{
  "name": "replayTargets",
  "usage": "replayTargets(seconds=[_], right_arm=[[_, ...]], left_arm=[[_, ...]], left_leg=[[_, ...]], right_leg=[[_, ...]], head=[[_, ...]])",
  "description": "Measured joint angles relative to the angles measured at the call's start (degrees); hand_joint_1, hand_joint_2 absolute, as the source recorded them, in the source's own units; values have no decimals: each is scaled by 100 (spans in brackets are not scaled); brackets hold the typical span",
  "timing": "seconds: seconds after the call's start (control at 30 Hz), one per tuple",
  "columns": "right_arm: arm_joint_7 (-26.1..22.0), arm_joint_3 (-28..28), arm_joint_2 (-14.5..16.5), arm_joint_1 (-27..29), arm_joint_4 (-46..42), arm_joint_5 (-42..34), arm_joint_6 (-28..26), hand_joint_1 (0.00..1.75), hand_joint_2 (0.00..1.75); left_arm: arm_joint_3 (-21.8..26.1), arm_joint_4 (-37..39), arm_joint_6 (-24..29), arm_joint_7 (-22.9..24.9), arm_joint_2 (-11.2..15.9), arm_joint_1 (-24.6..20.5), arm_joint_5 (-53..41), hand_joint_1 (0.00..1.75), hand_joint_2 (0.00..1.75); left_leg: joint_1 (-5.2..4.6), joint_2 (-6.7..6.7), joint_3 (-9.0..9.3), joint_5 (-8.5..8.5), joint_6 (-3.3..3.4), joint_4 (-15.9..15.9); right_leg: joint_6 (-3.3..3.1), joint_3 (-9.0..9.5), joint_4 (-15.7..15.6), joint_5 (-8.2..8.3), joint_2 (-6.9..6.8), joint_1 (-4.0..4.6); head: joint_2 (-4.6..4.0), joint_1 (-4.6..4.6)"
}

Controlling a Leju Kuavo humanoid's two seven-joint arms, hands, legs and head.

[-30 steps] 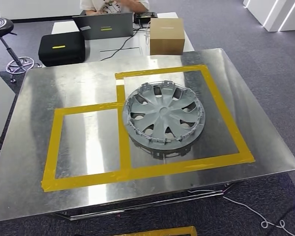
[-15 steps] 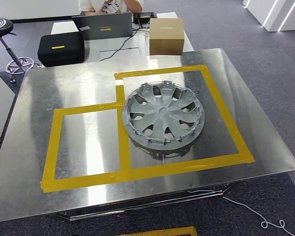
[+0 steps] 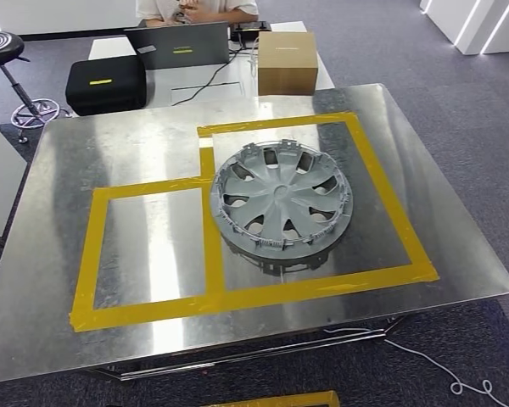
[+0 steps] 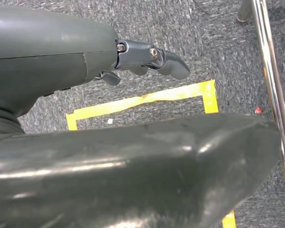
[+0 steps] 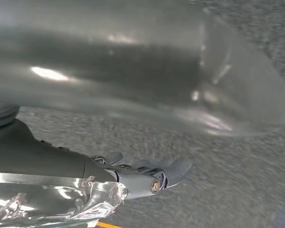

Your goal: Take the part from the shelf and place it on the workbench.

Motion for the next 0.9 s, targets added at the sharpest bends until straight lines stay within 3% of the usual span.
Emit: replayTargets(seconds=[0.2, 0.4, 0.5, 0.6, 0.67, 0.73, 0.77, 0.8, 0.83, 0.9], right_arm=[[-67, 167, -228, -28, 793, 580, -67, 0, 0], [-1750, 933, -699, -221, 1975, 1322, -197, 0, 0], [-2043, 1114, -869, -313, 2254, 1287, -107, 0, 0], [-2276, 1225, -979, -353, 2395, 1270, 12, 0, 0], [-2297, 1298, -1038, -376, 2456, 1296, 30, 0, 0], [-2116, 1370, -1079, -373, 2523, 1351, 23, 0, 0], [-1965, 1395, -1090, -358, 2559, 1369, 20, 0, 0], [-1809, 1413, -1092, -333, 2595, 1377, 16, 0, 0], [-1667, 1424, -1089, -307, 2628, 1380, 8, 0, 0], [-1442, 1437, -1074, -274, 2684, 1415, -30, 0, 0]], left_arm=[[74, 4, -255, 413, 60, -25, -104, 0, 0], [47, 9, -383, 427, 179, -91, -375, 0, 0], [17, 15, -380, 441, 221, -107, -432, 0, 0], [-37, 31, -359, 458, 228, -116, -491, 0, 0], [-63, 46, -370, 434, 221, -145, -519, 0, 0], [-71, 55, -339, 442, 223, -153, -529, 0, 0], [-72, 56, -306, 463, 225, -145, -531, 0, 0], [-72, 57, -276, 490, 227, -135, -534, 0, 0], [-72, 58, -253, 511, 229, -126, -537, 0, 0], [-71, 60, -225, 522, 232, -116, -535, 0, 0]], left_leg=[[-4, 0, -1, -11, 2, 1], [-40, 1, 8, -44, 59, 11], [-64, 0, 19, -51, 109, 22], [-50, 19, 58, 46, 155, -39], [-10, 48, 77, 105, 165, -105], [6, 69, 60, 112, 168, -103], [17, 76, 51, 116, 160, -99], [32, 80, 40, 122, 147, -93], [52, 80, 29, 128, 124, -84], [102, 78, 1, 128, 45, -38]], right_leg=[[1, 2, -1, 0, 1, -6], [27, 6, 0, -2, 1, -42], [67, 27, -1, -6, -7, -64], [119, 11, 36, -39, -7, -73], [158, -167, 469, -382, -12, -69], [207, -506, 1358, -888, -19, -79], [231, -634, 1725, -1041, -20, -85], [254, -674, 1910, -1083, -23, -93], [277, -585, 1824, -1000, -26, -107], [351, -94, 1046, -662, -33, -162]], head=[[0, 1], [0, -3], [0, 0], [0, 0], [1, 34], [1, 69], [0, 72], [0, 73], [0, 73], [0, 74]])
